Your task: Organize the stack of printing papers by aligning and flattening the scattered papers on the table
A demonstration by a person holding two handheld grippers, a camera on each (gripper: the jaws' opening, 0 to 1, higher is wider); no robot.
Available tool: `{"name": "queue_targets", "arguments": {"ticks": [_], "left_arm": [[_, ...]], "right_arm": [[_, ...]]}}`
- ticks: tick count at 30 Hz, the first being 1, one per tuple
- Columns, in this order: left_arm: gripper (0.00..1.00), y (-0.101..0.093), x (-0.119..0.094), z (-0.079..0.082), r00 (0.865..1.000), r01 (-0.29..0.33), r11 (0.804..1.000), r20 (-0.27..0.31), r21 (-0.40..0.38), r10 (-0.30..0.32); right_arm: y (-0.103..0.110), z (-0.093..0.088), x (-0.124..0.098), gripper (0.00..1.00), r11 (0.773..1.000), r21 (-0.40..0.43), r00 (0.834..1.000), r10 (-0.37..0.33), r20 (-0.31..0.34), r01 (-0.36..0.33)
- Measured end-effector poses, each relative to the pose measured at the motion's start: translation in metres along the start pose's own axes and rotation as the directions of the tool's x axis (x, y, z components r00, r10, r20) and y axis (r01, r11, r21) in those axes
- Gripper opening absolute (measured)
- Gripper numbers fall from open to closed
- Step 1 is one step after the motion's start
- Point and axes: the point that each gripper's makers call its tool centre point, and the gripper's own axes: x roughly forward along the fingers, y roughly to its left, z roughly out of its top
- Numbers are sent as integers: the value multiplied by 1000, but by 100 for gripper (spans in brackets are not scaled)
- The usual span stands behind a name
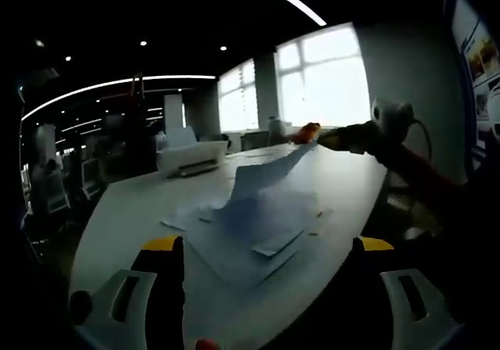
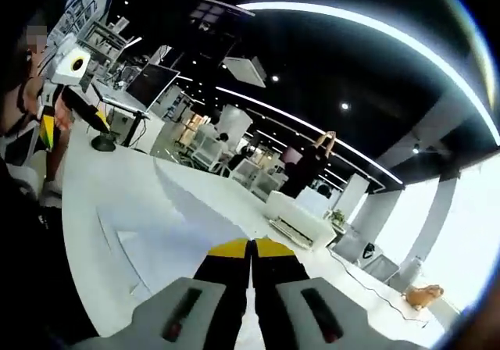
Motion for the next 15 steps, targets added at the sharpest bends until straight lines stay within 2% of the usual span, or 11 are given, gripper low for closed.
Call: {"name": "queue_targets", "arguments": {"ticks": [7,15], "left_arm": [[91,1,-1,1,1000,-1,1000,3,0,1],[91,1,-1,0,1000,-3,1000,4,-2,3]], "right_arm": [[5,14,-5,0,1000,23,1000,14,22,-14],[0,23,-9,0,1000,27,999,6,34,-7]]}}
